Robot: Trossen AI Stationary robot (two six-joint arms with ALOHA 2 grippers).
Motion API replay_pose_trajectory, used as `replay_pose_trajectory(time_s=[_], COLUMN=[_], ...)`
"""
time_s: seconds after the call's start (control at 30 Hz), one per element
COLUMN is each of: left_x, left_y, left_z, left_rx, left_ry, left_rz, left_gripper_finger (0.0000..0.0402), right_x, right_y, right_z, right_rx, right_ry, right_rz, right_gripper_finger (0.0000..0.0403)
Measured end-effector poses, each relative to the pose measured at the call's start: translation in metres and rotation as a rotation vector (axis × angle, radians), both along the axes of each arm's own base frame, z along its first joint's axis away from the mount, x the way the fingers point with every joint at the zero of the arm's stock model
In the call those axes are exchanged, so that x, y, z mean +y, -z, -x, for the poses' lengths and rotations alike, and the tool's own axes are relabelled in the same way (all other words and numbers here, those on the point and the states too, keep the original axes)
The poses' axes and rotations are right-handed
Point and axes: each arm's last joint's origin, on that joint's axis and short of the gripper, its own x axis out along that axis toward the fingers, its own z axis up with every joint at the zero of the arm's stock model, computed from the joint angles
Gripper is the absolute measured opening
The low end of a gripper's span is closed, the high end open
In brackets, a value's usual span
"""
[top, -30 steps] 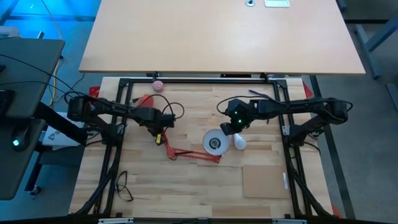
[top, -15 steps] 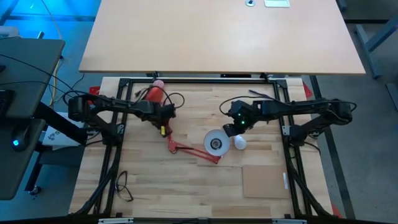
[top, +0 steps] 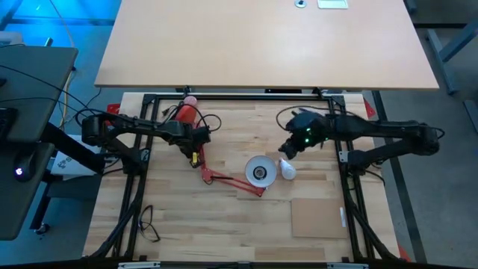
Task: Screw lightbulb
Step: Prepare the desk lamp
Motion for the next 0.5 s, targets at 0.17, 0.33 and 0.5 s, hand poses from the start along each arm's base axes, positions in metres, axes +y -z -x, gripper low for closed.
replay_pose_trajectory(time_s=[0.17, 0.33, 0.5], left_x=[-0.001, -0.001, -0.003], left_y=[0.000, 0.000, 0.001], left_z=[0.004, 0.005, 0.005], left_rx=[0.048, 0.057, 0.040], left_ry=[0.042, 0.054, 0.072], left_rz=[0.009, 0.016, 0.078], left_gripper_finger=[0.0000, 0.0000, 0.0000], right_x=[0.020, 0.031, 0.032], right_y=[-0.087, -0.135, -0.154], right_z=[-0.008, -0.021, -0.049], right_rx=[-0.268, -0.183, -0.049], right_ry=[-0.302, -0.538, -0.686], right_rz=[0.319, 0.639, 0.812], right_gripper_finger=[0.0000, 0.0000, 0.0008])
